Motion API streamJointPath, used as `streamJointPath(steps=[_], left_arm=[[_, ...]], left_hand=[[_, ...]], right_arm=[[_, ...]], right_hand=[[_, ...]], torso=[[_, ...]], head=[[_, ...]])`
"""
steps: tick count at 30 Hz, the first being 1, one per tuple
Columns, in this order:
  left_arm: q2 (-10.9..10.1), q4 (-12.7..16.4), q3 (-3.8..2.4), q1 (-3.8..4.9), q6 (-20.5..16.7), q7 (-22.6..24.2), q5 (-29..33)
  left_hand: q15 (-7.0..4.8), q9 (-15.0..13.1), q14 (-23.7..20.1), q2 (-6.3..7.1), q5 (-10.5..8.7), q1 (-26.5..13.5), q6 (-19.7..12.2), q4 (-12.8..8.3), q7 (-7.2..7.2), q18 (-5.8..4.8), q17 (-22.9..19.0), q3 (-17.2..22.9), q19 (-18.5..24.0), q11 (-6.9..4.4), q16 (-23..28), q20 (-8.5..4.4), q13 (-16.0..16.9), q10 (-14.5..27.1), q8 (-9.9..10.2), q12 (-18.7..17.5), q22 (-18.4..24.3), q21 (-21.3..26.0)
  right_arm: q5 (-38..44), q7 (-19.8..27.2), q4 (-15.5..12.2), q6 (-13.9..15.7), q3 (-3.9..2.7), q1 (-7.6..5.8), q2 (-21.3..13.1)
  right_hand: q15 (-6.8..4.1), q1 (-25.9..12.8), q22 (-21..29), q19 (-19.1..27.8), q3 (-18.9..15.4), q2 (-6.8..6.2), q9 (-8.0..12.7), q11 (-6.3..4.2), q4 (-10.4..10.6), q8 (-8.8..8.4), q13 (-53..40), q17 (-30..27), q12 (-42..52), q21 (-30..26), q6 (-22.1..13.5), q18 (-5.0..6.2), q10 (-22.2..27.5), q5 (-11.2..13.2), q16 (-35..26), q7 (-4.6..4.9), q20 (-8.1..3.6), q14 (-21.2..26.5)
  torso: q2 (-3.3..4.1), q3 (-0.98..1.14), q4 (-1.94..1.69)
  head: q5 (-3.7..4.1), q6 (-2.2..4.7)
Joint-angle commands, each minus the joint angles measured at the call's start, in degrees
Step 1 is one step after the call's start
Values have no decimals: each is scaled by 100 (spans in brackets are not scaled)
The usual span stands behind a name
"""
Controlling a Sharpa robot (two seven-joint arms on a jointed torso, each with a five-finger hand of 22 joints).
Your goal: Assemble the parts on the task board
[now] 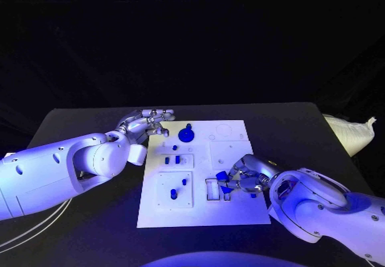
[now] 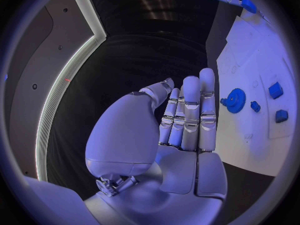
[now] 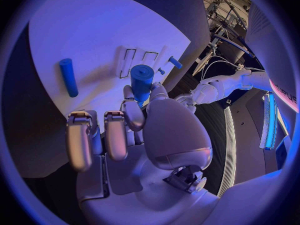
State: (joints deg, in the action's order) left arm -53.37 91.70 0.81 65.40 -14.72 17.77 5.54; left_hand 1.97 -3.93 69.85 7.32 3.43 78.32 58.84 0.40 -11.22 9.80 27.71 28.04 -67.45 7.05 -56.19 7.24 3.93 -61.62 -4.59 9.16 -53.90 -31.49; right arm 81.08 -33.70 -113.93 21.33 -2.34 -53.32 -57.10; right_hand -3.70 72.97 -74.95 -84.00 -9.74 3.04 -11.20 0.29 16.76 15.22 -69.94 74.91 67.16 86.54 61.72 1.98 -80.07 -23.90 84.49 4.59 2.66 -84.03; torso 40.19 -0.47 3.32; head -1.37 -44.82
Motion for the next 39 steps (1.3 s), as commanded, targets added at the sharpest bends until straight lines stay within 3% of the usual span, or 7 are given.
streamJointPath(steps=[1,17,21,22,26,32,39], left_arm=[[15,15,-3,-1,117,14,15],[18,24,-3,-1,114,-7,15],[19,25,-3,-1,115,-8,14],[18,25,-3,-1,114,-7,14],[17,23,-3,-1,113,-8,14],[16,25,-3,-1,114,-9,14],[17,22,-3,-1,117,-9,14]], left_hand=[[-14,7,-43,-32,-16,13,-39,-11,1,62,-9,-28,-26,4,-36,17,-7,27,-17,21,8,30],[-12,7,-46,-31,-16,3,-43,-8,-1,62,-14,-37,-25,6,-38,18,-8,38,-17,24,11,34],[-12,7,-46,-31,-16,3,-43,-8,-1,62,-14,-37,-25,6,-38,18,-8,38,-17,24,11,34],[-12,7,-46,-31,-16,3,-43,-8,-1,62,-14,-37,-25,6,-38,18,-8,38,-17,24,11,34],[-10,7,-49,-29,-17,-7,-48,-7,-2,61,-18,-48,-24,8,-41,20,-8,48,-17,29,14,38],[-10,7,-49,-29,-17,-7,-48,-7,-2,61,-18,-48,-24,8,-41,20,-8,48,-17,29,14,38],[-10,7,-49,-29,-17,-7,-48,-7,-2,61,-18,-48,-24,8,-41,20,-8,48,-17,29,14,38]], right_arm=[[-342,-16,39,-408,3,-1,116],[-327,-128,155,-685,9,-3,347],[-218,-148,178,-621,9,-3,359],[-185,-150,183,-600,9,-3,361],[-106,-147,196,-581,9,-3,362],[-49,-125,200,-662,9,-3,358],[68,-85,197,-849,9,-3,362]], right_hand=[[-45,-54,-1027,-343,-79,73,-167,-63,-1,45,-16,426,-30,37,60,-76,-68,72,25,-51,-53,-400],[-50,-236,-1025,-340,-236,109,-263,-72,-4,73,67,403,-201,33,52,-74,-25,300,8,-62,-56,-393],[-48,-475,-1016,-332,-475,97,-363,-72,-12,94,121,361,-339,25,18,-71,0,1055,-20,-63,-60,-383],[-47,-580,-1006,-326,-573,59,-390,-67,-8,96,165,334,-417,17,-1,-69,26,1375,-37,-59,-58,-377],[-37,-844,-982,-311,-748,-11,-456,-53,-3,99,263,278,-596,-2,-50,-63,85,1958,-75,-45,-49,-365],[-32,-838,-972,-303,-751,-38,-490,-50,-22,101,325,261,-702,-11,-69,-60,119,2003,-89,-40,-44,-361],[-49,26,-997,-316,-556,-36,-630,-71,-329,169,314,284,-767,1,-39,-66,98,1716,-90,-63,-52,-369]], torso=[[3,-1,-7],[3,6,10],[0,7,6],[0,7,5],[5,7,3],[8,8,6],[4,8,-2]], head=[[-31,-15],[-76,-24],[-69,-21],[-67,-20],[-64,-15],[-65,-20],[-58,-33]])
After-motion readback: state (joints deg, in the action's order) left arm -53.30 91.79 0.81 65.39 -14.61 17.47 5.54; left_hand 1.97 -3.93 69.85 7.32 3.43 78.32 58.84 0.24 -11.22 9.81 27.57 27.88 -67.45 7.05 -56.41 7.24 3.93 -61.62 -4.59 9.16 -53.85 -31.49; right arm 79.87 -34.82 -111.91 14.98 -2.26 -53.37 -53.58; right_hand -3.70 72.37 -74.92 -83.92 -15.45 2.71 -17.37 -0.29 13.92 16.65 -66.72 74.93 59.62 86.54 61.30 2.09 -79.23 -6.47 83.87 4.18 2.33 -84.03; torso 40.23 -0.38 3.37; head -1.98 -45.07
